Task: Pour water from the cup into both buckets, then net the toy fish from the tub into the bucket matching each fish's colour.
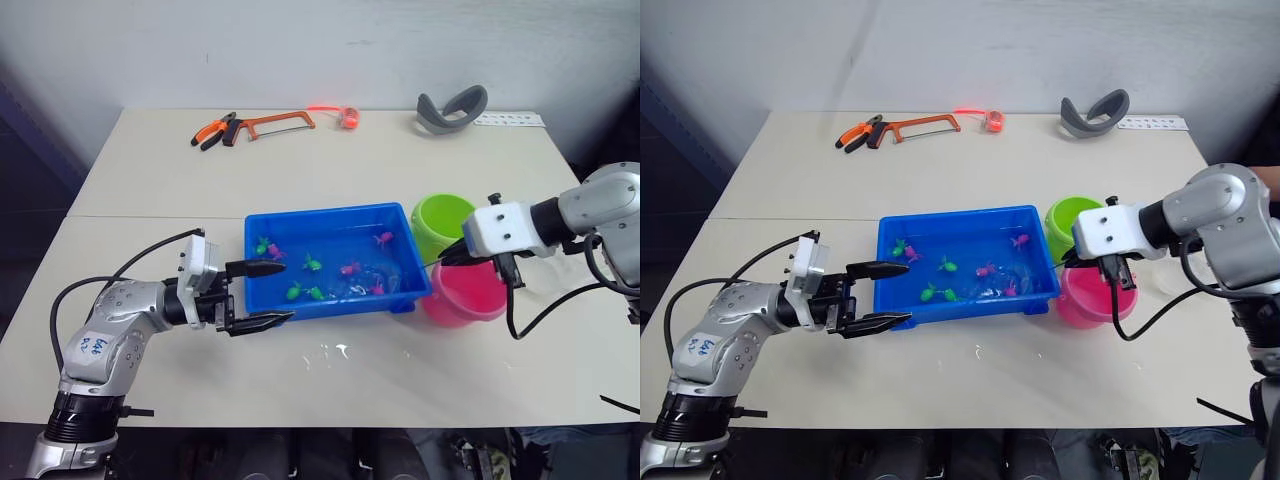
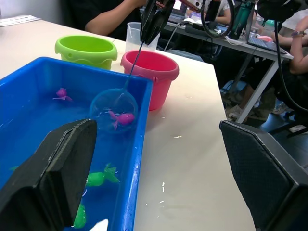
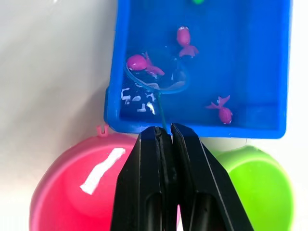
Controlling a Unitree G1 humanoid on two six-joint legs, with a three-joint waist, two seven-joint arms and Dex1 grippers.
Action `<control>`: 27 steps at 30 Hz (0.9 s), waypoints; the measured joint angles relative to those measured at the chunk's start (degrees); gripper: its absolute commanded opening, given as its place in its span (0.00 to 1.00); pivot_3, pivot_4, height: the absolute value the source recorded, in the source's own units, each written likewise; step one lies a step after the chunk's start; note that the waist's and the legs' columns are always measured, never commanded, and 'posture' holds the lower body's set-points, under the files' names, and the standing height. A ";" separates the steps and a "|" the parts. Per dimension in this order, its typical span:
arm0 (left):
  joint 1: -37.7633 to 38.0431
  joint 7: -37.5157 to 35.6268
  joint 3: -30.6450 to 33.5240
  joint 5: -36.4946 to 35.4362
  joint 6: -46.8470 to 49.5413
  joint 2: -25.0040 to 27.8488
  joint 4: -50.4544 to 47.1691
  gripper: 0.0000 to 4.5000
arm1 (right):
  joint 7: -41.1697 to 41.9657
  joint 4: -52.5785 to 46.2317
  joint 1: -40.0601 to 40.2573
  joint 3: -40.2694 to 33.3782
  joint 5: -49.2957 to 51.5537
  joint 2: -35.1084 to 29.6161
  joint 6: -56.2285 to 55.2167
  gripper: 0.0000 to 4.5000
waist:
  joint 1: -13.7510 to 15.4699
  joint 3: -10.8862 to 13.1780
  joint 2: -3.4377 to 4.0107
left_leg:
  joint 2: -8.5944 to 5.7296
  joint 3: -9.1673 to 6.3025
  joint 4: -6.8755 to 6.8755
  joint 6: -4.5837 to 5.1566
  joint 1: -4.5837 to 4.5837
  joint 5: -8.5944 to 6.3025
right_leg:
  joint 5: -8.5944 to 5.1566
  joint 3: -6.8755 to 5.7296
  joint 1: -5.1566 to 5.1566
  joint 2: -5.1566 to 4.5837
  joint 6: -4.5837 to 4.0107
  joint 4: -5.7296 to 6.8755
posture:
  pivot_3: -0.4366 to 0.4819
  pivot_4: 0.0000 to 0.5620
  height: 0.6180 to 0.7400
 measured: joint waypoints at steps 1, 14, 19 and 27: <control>0.00 -0.01 0.15 0.00 -0.15 0.02 0.21 0.98 | -0.05 -0.26 0.77 -1.07 1.32 0.04 1.85 0.00 | 0.05 0.00 0.00 | 0.00 -0.01 0.00 0.00 0.00 0.00 | 0.00 -0.01 0.01 0.00 0.00 0.00 | 0.48 0.27 1.00; -1.21 -0.67 1.36 -0.67 -0.39 0.05 2.36 0.98 | -4.18 -2.12 13.64 -16.07 14.15 1.09 10.24 0.00 | 0.36 0.00 0.00 | -0.01 0.00 0.00 0.00 -0.01 0.00 | 0.00 -0.01 0.01 0.00 0.00 0.00 | 0.48 0.27 1.00; -5.13 -0.63 0.64 -2.35 1.10 -1.51 2.80 0.98 | -9.65 -12.95 27.86 -31.19 18.26 1.03 13.82 0.00 | 1.70 0.00 0.00 | -0.03 -0.03 0.00 0.00 -0.03 0.00 | 0.00 -0.06 0.04 0.03 0.00 0.00 | 0.48 0.27 1.00; -10.31 -3.06 -3.84 -2.33 1.67 -5.02 6.69 0.98 | -19.25 -26.58 45.98 -50.95 16.68 7.75 12.59 0.00 | 1.88 -0.01 -0.01 | -0.05 0.00 0.00 0.01 0.04 0.01 | 0.02 0.01 0.10 0.30 0.04 0.02 | 0.48 0.27 1.00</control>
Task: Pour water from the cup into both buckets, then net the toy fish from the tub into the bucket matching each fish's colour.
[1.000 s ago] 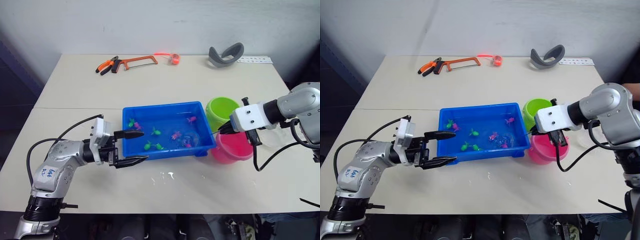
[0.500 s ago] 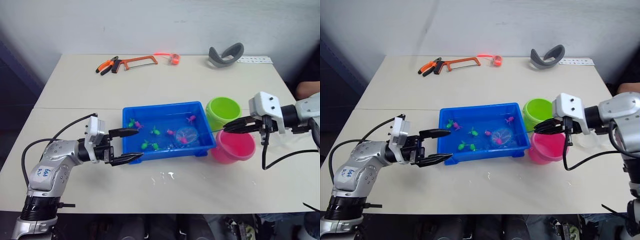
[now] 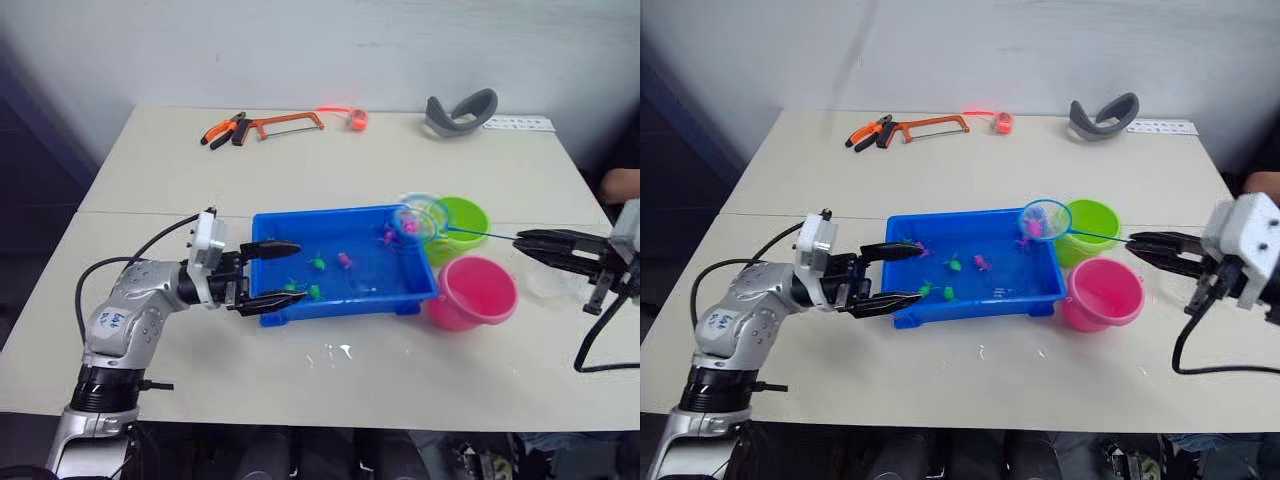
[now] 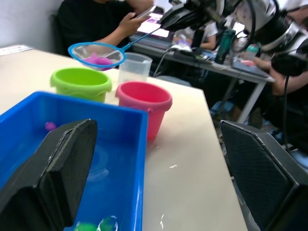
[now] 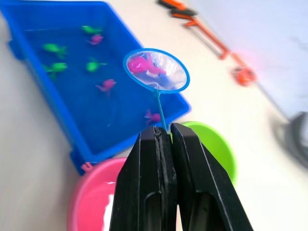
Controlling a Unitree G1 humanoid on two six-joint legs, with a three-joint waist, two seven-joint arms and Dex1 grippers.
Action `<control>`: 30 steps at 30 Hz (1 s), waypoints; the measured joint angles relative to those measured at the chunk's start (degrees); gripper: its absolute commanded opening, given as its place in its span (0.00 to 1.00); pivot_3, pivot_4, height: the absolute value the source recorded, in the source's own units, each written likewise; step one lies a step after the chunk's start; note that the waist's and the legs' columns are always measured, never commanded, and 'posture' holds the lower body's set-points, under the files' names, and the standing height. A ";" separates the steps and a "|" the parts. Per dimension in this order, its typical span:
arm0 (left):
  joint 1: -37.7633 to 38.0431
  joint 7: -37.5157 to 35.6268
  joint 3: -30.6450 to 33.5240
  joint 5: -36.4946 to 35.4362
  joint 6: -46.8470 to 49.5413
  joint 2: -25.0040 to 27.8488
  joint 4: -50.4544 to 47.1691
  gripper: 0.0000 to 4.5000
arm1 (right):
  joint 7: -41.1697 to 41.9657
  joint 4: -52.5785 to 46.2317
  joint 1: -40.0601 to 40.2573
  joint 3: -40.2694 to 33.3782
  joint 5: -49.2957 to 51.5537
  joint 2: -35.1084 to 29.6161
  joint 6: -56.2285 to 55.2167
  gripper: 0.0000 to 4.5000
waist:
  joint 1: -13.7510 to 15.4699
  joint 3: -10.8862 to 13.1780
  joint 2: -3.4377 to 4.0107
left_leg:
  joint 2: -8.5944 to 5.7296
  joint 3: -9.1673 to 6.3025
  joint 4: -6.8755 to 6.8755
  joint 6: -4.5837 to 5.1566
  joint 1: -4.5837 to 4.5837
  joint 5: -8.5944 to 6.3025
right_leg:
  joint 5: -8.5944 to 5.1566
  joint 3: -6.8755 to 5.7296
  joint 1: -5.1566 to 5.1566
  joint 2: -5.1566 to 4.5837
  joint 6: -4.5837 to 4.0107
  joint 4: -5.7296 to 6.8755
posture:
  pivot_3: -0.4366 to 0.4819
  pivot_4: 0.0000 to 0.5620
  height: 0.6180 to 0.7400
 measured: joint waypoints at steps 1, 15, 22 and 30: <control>-0.71 -0.48 -0.62 0.04 0.00 -0.37 0.90 0.98 | -0.62 -1.18 2.74 -1.76 -0.91 1.20 -0.84 0.00 | -0.02 -0.01 0.01 | -0.03 0.05 -0.03 0.01 0.00 0.00 | 0.00 0.05 -0.01 0.00 0.00 0.00 | 0.48 0.27 1.00; -7.25 -5.32 -4.88 2.15 -0.83 -4.01 8.65 0.98 | -7.73 5.33 21.36 -11.36 -20.36 10.56 -46.40 0.00 | -0.48 -0.01 0.00 | 0.04 0.18 -0.02 0.00 0.20 0.01 | 0.02 0.45 0.07 0.31 0.05 0.00 | 0.48 0.27 1.00; -7.31 -4.75 -5.39 2.54 -0.70 -6.10 8.50 0.98 | -17.99 14.82 21.50 -11.41 -35.06 7.77 -69.28 0.00 | -0.55 -0.01 -0.01 | 0.12 0.16 -0.17 -0.09 0.82 -0.04 | 0.01 0.48 0.68 0.38 0.03 -0.32 | 0.48 0.27 1.00; -7.42 -3.47 -5.74 2.91 -0.68 -7.78 8.42 0.98 | -31.94 22.43 19.45 -13.41 -50.40 6.31 -85.73 0.00 | -0.60 -0.01 0.00 | 0.14 0.14 -0.18 -0.12 0.95 -0.06 | -0.01 0.52 0.81 0.38 0.00 -0.43 | 0.48 0.27 1.00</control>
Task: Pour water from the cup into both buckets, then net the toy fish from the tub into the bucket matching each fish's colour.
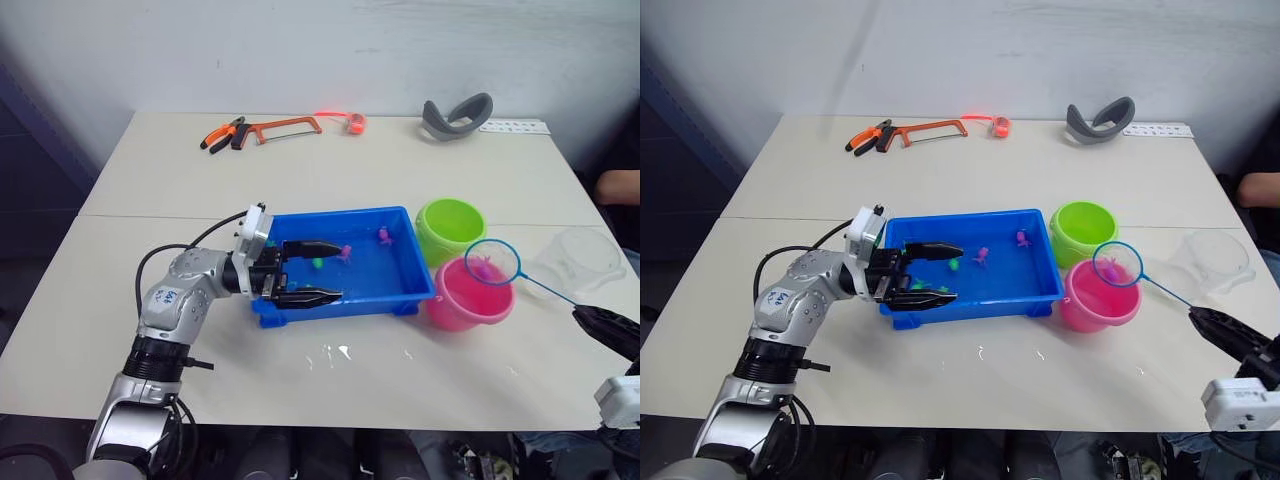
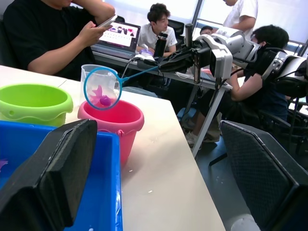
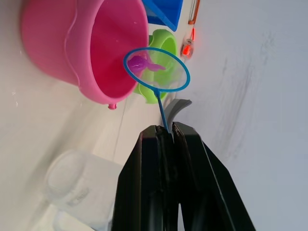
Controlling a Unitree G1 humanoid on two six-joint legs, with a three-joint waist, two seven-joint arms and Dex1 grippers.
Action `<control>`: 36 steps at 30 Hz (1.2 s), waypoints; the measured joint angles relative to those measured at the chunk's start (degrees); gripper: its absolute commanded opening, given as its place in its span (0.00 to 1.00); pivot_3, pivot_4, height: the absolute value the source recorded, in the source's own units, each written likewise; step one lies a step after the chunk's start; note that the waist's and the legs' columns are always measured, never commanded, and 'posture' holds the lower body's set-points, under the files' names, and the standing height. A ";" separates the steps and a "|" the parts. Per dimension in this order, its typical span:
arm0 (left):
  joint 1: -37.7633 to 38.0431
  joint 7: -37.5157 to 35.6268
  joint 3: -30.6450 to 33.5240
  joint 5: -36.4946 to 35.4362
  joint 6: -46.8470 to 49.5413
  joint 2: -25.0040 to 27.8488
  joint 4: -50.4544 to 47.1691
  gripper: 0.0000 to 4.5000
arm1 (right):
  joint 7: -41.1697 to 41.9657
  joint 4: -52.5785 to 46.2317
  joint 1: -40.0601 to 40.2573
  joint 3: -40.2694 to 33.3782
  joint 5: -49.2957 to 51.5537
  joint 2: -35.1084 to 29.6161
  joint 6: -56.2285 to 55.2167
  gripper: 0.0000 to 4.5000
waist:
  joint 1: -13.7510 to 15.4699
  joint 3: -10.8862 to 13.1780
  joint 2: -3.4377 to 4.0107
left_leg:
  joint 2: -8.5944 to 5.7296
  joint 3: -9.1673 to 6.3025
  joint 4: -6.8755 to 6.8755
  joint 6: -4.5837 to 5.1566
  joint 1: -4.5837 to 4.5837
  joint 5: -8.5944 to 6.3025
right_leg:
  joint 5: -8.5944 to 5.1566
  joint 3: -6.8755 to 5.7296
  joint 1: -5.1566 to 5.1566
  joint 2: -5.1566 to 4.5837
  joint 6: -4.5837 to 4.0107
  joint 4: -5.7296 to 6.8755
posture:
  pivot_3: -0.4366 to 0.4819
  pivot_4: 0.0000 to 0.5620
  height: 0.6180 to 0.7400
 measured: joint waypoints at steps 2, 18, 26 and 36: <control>-0.29 0.38 -0.15 0.17 -0.02 -0.47 0.01 0.98 | -2.63 0.04 -0.11 -0.02 -2.62 -0.01 -1.75 0.00 | -0.02 0.00 0.00 | 0.01 0.00 0.00 0.00 0.01 0.00 | 0.00 0.01 0.00 0.01 0.00 0.00 | 0.48 0.27 1.00; -5.09 0.17 -1.00 1.66 -1.11 -3.68 4.83 0.98 | -18.71 -0.70 -0.86 -1.83 -20.17 -5.27 -4.54 0.00 | -0.05 0.00 0.01 | 0.01 0.02 0.01 0.00 0.01 0.00 | -0.02 0.02 0.00 0.03 -0.03 0.00 | 0.48 0.27 1.00; -5.91 -0.87 -1.04 2.49 -1.83 -4.94 7.04 0.98 | -23.58 -0.96 0.67 -0.76 -24.14 -9.22 -2.42 0.00 | 0.02 0.00 0.01 | 0.02 0.00 0.00 0.00 -0.02 0.00 | -0.02 0.00 0.00 0.03 -0.03 -0.01 | 0.48 0.27 1.00; -6.71 -0.96 -1.05 2.72 -2.64 -5.94 7.13 0.98 | -25.12 -8.27 5.79 -1.93 -22.77 -5.72 2.85 0.00 | -0.02 0.00 0.01 | 0.04 0.00 0.00 0.00 0.00 0.00 | -0.02 0.02 0.00 0.04 -0.03 -0.03 | 0.48 0.27 1.00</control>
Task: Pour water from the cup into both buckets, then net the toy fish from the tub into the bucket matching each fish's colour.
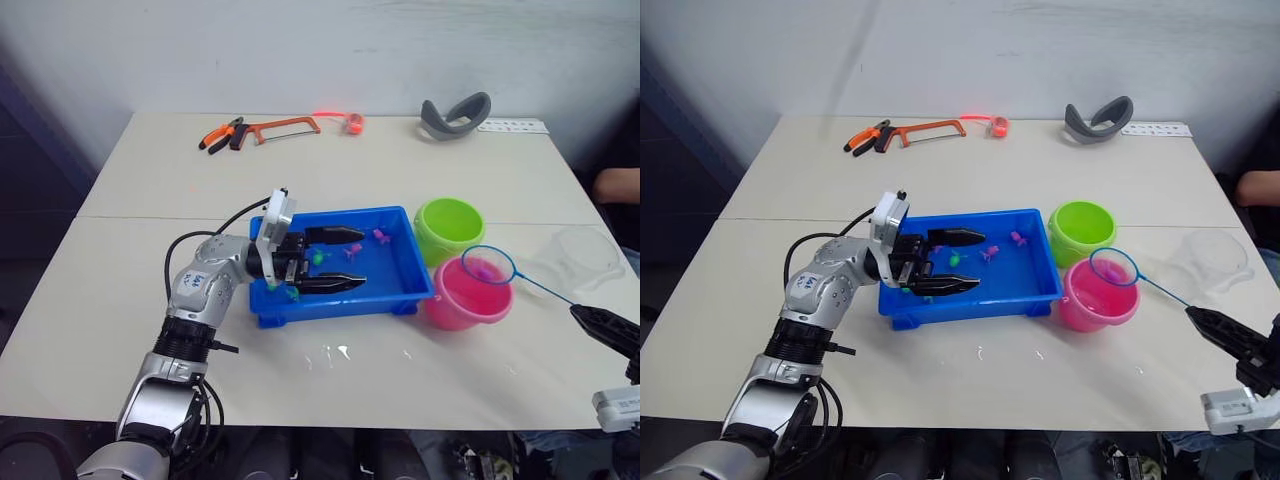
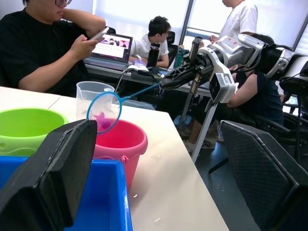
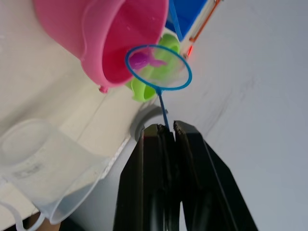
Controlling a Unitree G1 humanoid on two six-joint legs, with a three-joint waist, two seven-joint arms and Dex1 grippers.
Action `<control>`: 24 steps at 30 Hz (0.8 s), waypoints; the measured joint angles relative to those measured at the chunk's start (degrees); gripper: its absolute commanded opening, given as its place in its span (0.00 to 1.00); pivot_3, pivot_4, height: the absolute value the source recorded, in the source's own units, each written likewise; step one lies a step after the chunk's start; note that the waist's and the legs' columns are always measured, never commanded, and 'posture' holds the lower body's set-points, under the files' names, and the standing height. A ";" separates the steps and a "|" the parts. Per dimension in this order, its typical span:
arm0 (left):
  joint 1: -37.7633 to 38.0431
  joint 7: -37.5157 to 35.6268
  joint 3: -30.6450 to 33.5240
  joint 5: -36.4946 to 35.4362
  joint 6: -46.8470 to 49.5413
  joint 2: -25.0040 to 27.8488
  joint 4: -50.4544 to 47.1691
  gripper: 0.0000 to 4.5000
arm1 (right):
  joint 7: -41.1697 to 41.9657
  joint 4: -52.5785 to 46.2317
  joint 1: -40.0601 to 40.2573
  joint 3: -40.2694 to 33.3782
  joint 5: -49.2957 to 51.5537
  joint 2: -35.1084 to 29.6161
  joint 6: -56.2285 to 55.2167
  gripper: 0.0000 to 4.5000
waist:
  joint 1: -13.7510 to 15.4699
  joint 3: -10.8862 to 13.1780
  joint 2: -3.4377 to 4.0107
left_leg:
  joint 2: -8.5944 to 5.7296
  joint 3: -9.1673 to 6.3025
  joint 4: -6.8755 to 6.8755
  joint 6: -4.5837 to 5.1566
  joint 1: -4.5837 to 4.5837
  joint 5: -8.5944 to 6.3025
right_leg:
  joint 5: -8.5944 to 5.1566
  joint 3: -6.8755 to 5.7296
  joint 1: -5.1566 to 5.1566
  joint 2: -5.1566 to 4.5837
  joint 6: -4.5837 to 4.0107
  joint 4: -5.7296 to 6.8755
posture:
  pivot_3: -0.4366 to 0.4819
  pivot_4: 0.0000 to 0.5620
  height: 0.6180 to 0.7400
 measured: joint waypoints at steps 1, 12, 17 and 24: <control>-0.02 0.00 -0.01 0.03 -0.04 -0.21 0.01 0.98 | -0.01 -1.32 0.84 0.11 0.40 0.98 0.58 0.00 | 0.01 0.00 0.00 | 0.02 -0.01 0.00 -0.01 0.00 -0.01 | 0.00 0.00 0.00 0.02 0.00 -0.01 | 0.48 0.27 1.00; -0.01 0.15 0.00 0.18 -0.12 -0.21 0.04 0.98 | -1.52 -3.43 4.98 2.55 -1.30 3.60 3.81 0.00 | 0.03 0.01 0.04 | 0.05 -0.01 -0.01 -0.09 0.00 -0.05 | -0.06 0.00 -0.02 0.07 -0.08 0.02 | 0.48 0.27 1.00; -0.01 0.25 0.04 0.19 -0.12 -0.18 -0.02 0.98 | -2.54 -3.28 5.20 1.97 -1.04 2.67 5.82 0.00 | 0.06 0.01 0.04 | 0.06 -0.02 0.00 -0.09 0.00 -0.05 | -0.06 0.00 -0.02 0.07 -0.08 0.02 | 0.48 0.27 1.00; 0.56 0.40 0.93 0.05 0.05 1.25 -0.39 0.98 | 2.74 -2.72 7.64 3.24 16.96 2.46 12.59 0.00 | -0.04 0.01 0.03 | 0.09 -0.03 0.00 -0.09 0.02 -0.05 | -0.06 -0.01 -0.01 0.06 -0.08 0.02 | 0.48 0.27 1.00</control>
